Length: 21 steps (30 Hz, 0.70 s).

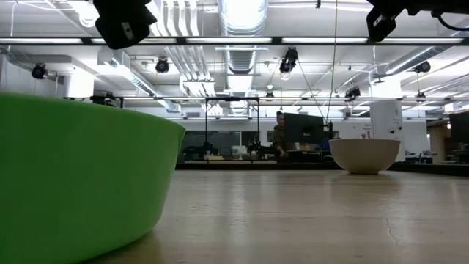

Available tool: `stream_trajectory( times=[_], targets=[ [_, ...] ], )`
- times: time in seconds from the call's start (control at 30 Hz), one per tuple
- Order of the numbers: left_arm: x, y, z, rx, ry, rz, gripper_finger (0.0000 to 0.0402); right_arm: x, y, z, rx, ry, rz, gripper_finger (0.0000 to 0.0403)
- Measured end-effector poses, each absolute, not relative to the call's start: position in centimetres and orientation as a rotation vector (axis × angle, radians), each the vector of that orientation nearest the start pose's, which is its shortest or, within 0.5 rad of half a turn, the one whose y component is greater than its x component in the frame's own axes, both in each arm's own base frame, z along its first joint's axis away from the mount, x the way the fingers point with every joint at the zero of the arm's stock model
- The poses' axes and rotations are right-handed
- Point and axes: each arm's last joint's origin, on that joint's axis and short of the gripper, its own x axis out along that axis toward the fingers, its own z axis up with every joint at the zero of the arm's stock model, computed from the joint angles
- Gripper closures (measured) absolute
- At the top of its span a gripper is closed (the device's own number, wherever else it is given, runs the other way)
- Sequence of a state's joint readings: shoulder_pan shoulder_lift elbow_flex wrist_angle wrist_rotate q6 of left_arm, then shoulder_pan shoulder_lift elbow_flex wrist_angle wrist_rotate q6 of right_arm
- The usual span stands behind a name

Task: Nest bowls inside each other
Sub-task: Stack the green bowl on top of the green bowl

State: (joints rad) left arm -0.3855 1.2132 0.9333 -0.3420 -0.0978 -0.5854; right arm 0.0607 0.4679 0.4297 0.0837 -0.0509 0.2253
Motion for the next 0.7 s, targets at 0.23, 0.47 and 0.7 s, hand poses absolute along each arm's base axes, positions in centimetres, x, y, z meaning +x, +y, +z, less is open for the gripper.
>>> stream_trajectory(
  times=[0.23,0.47,0.7],
  targets=[
    [24.6,-11.1,27.6,-0.409,0.706,-0.125,0.0296,12.8,0.9,27.8,0.225,-0.033,0.116,0.0328],
    [24.7,-11.8,26.7,-0.443,0.76,-0.108,0.0296,12.8,0.9,27.8,0.225,-0.033,0.116,0.0334],
    [25.1,-13.2,24.5,-0.507,0.881,-0.071,0.0296,12.8,0.9,27.8,0.226,-0.033,0.116,0.0324]
  ],
)
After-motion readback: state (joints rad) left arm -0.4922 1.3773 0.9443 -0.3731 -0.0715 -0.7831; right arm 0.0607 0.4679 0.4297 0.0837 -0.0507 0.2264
